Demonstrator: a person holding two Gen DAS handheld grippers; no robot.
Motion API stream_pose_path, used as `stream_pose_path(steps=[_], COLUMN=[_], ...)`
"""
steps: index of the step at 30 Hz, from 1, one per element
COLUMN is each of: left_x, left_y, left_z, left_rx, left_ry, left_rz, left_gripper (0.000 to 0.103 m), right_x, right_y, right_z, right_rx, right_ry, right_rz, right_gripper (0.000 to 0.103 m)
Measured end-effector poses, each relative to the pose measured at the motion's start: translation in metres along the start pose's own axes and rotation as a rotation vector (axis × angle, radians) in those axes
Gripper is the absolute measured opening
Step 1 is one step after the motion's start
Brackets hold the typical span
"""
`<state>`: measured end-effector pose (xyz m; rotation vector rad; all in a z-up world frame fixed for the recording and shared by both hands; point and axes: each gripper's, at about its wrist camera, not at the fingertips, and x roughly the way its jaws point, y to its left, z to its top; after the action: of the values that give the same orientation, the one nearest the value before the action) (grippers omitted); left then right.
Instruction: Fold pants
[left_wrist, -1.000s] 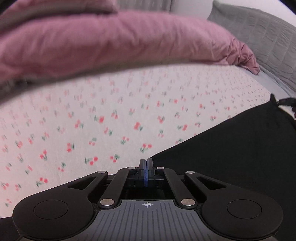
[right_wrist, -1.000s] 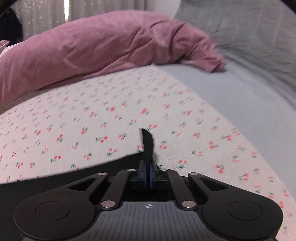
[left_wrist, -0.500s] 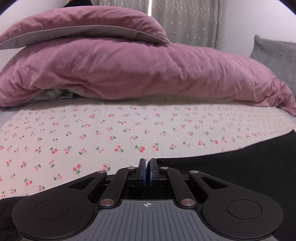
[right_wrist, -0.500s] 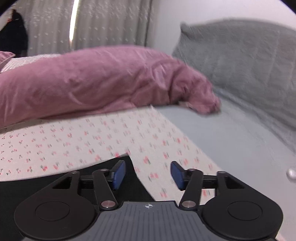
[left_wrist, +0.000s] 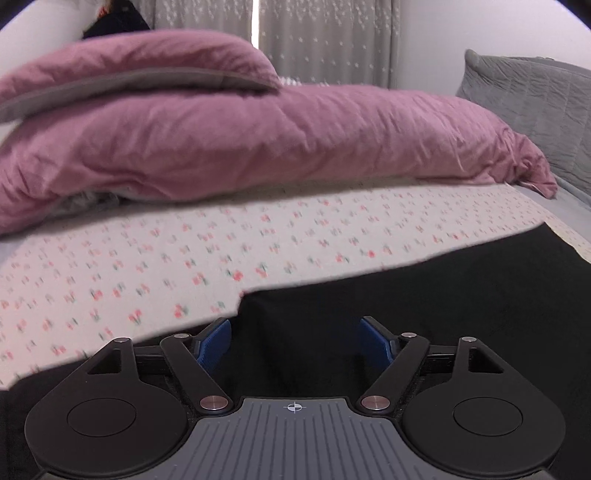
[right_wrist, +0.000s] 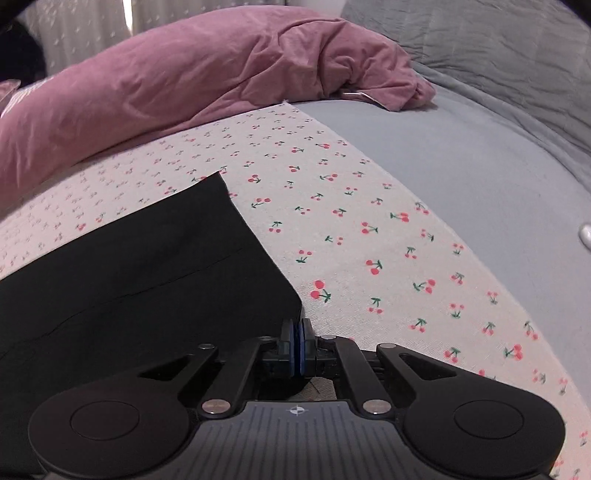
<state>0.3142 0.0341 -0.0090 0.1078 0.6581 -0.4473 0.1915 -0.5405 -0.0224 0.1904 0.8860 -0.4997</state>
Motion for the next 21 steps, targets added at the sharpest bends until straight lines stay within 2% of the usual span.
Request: stream_pose_path(steps=[4,8,10,12,16,19,21], left_x=[0.001,0.010,0.007,0.001,-0.010,-0.013,-0.011], left_y=[-0.007,-0.012,-0.013,-0.013,-0.027,-0.047,-0.060], left_z=[-0.015,-0.035,-0.039,-0.037,-0.032,-0.030,-0.034], left_rx=[0.055,0.096,0.117,0.105,0.117,0.135,0.160], left_ry=[0.036,0.126,0.111,0.111,0.084,0.063,0.062], left_rz=[-0.014,-0.014,0.002,-0.002,-0.042,-0.107,-0.136], left_gripper=[0.081,0.083,0.083,0.083,0.084,0.084,0.084], right_x=[0.009,0.023,0.016,0.006,-0.014,-0.033,-0.039], right_y=[0.000,0.001,-0.004,-0.005,0.026,0.069,0.096], right_z=[0.011,0.011,0.009,0.010,0.013,0.005,-0.008], right_rx=[-0.033,-0.041,-0.010,0.019,-0.027,-0.098,-0.151], right_ry=[-0.037,-0.027,-0.034,-0.057,-0.099,-0.119,-0.103], right_rz=[-0.144,-0.184,-0.196,-0.201,-0.119,0.046,0.173], right_gripper=[0.001,0.002,0.014,0.041,0.045,0.051,0.066])
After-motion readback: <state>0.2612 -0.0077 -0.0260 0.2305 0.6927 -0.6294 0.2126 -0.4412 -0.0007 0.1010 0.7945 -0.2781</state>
